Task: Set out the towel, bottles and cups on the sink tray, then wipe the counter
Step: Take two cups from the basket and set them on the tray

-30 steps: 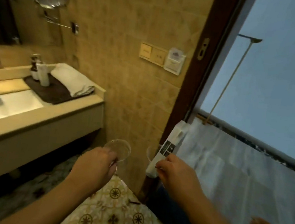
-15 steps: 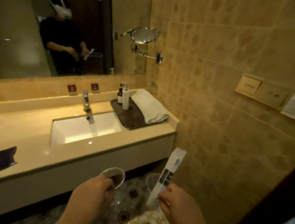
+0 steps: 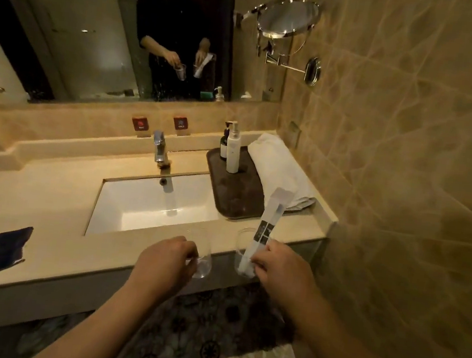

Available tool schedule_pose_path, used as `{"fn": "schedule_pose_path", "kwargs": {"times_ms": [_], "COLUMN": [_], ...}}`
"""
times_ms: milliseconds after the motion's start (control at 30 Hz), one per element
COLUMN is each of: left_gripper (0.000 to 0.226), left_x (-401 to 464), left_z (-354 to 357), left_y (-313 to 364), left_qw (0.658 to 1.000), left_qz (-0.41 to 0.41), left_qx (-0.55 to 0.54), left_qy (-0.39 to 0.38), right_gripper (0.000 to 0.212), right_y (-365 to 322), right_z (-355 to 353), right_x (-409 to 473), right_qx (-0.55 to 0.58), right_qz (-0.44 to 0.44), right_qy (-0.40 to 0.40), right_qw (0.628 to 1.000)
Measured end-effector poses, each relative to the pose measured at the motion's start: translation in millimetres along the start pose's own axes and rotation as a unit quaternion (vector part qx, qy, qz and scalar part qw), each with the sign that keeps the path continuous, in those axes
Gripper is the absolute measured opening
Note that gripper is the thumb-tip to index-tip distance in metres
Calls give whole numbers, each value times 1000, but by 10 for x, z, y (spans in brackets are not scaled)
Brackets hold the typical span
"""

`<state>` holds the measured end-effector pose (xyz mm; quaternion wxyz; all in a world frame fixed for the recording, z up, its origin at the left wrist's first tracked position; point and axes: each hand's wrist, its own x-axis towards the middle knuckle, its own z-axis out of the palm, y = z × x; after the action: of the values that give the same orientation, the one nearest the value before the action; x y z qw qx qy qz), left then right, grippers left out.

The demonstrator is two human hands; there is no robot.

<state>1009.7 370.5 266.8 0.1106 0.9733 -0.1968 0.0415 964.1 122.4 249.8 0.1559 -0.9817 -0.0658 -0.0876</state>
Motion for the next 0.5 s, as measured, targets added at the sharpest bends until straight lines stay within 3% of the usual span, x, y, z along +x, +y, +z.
{"fn": "schedule_pose_path", "kwargs": {"times_ms": [500], "left_gripper": [14], "left_x": [2379], "left_z": [573], "left_y": [-428], "left_qw": [998], "left_qz": [33], "left_qx": [-30], "left_qy": [32], "right_gripper": [22], "right_y": [586], "right_z": [294], "right_x": [1774], "right_qx": [-80], "right_qz": [20], "right_qy": [-32], "right_qw": [996]}}
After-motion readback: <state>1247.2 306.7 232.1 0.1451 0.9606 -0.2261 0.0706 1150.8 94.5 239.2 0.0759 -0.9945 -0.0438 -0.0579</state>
